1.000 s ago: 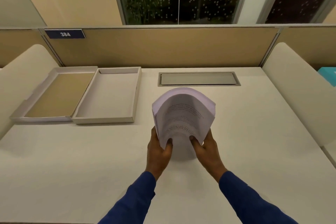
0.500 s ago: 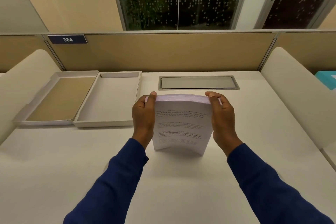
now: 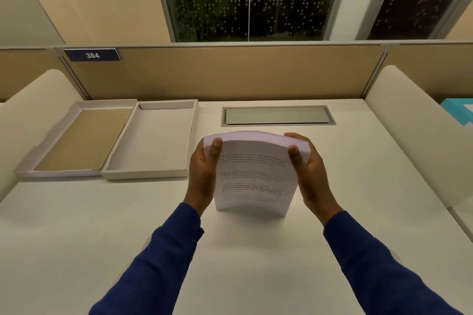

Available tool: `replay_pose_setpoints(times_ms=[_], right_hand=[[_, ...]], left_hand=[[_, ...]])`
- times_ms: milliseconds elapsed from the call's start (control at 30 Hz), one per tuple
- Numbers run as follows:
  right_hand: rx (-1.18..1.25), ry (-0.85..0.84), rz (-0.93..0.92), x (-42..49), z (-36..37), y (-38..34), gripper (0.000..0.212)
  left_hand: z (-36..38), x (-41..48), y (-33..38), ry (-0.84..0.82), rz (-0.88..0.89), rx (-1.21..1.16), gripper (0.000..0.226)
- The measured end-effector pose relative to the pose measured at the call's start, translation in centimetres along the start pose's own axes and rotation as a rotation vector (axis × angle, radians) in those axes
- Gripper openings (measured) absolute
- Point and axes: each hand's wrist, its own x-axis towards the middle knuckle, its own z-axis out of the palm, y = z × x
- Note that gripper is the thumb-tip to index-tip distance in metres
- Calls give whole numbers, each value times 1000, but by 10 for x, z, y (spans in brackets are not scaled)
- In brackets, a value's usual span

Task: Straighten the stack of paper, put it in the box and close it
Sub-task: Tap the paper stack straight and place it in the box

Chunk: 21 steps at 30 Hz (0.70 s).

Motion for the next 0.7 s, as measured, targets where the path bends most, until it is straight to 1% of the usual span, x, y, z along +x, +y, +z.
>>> replay_pose_setpoints(times_ms=[67,200,233,300,367,433,533,700], right_hand=[[-26,-40,-3,-7,-3,13,78],[-115,14,9,-21,19,27,53],[-126,30,2,-23,29,28,49],[-105,77,24,-26,43,24,44],[-59,93,42,-27,47,19,41],[-19,83,4,-29,44,14,41],[-1,63,-78,-34,39,10,42],[-6,64,1,-37,40,22,40]], left_hand=[[-5,-8,-13,-26,5,-10,68],[10,-21,-27,-25,42,105,38],[18,-25,-26,-10,59,126,36],[33,-31,-21,53,73,142,40],[38,-34,-19,86,61,99,36],[37,-38,-17,77,89,40,33],[37,-46,-11,80,156,19,40],[41,-55,-21,104,93,58,39]])
